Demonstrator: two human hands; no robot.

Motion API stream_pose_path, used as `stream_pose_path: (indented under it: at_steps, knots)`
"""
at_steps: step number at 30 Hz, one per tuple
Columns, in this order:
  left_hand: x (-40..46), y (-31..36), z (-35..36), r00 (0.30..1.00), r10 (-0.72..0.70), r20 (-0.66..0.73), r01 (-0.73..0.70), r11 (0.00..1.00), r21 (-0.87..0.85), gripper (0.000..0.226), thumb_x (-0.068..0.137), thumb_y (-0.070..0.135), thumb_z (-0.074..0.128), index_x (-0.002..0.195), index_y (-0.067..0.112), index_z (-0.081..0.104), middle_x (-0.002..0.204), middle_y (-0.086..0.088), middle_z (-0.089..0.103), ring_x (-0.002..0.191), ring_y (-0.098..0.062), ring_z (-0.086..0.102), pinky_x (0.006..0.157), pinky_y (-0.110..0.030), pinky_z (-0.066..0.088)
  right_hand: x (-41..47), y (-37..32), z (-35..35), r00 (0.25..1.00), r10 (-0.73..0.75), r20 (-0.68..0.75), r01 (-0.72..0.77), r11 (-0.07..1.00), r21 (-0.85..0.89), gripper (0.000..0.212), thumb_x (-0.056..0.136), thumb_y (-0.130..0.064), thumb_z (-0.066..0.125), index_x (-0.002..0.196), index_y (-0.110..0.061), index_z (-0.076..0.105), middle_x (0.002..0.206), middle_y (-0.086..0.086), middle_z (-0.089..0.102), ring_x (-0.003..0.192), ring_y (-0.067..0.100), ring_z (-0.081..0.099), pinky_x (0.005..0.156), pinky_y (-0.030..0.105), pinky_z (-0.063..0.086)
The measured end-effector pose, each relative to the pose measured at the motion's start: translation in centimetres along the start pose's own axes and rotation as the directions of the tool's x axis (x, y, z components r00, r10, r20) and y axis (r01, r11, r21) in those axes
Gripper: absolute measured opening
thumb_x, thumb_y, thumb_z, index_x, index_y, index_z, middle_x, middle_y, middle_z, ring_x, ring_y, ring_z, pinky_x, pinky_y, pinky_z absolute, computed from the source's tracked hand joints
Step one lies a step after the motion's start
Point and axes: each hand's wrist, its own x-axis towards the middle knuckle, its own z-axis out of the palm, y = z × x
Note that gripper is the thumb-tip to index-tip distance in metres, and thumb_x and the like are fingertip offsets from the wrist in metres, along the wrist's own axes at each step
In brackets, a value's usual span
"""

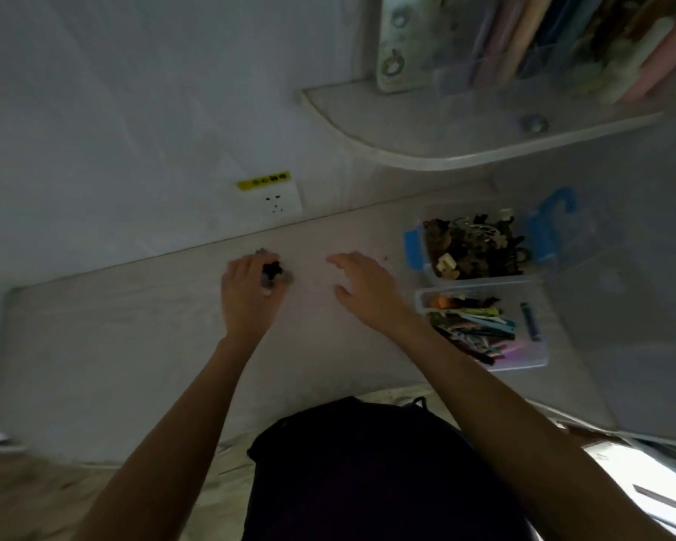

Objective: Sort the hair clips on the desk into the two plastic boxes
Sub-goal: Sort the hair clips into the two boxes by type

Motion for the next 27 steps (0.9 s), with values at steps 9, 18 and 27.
stream_pose_path:
  at_steps: [9, 18, 27]
  knots:
    - [4.8, -8.2, -0.4, 0.786, -0.118, 0.607, 0.047, 0.990, 0.132, 0.109, 0.063, 0.024, 0.080, 0.147, 0.023, 0.012, 0.148, -0.014, 0.022, 0.135, -0.034, 0.021, 0.108, -0.038, 0.016, 7.2, -4.7, 8.9, 0.954, 0.230, 0.190, -0.207, 0.969, -0.132, 0.090, 0.077, -0.033, 0.071, 0.146, -0.022, 0.013, 0.143, 0.011, 0.029, 0.126, 0.032, 0.031, 0.091, 0.040, 0.042]
    - [7.3, -7.5, 0.0, 0.701, 0.083, 0.709, -0.092, 0.995, -0.026, 0.055, 0.067, 0.022, 0.068, 0.118, 0.020, 0.047, 0.121, -0.010, 0.047, 0.111, -0.029, 0.048, 0.087, -0.035, 0.043, 8.7, -5.8, 10.9, 0.962, 0.269, 0.048, -0.256, 0.949, -0.184, 0.054, 0.080, -0.032, 0.066, 0.122, -0.011, 0.040, 0.120, 0.013, 0.046, 0.107, 0.032, 0.047, 0.078, 0.040, 0.045]
    - [3.2, -5.9, -0.5, 0.787, 0.068, 0.613, 0.021, 0.990, -0.137, 0.050, 0.071, 0.028, 0.072, 0.116, 0.017, 0.052, 0.117, -0.008, 0.051, 0.103, -0.023, 0.052, 0.081, -0.026, 0.034, 6.2, -5.1, 11.0, 0.971, 0.233, 0.049, -0.236, 0.970, 0.061, 0.049, 0.072, -0.021, 0.073, 0.112, -0.014, 0.045, 0.114, 0.010, 0.054, 0.096, 0.028, 0.055, 0.078, 0.035, 0.047]
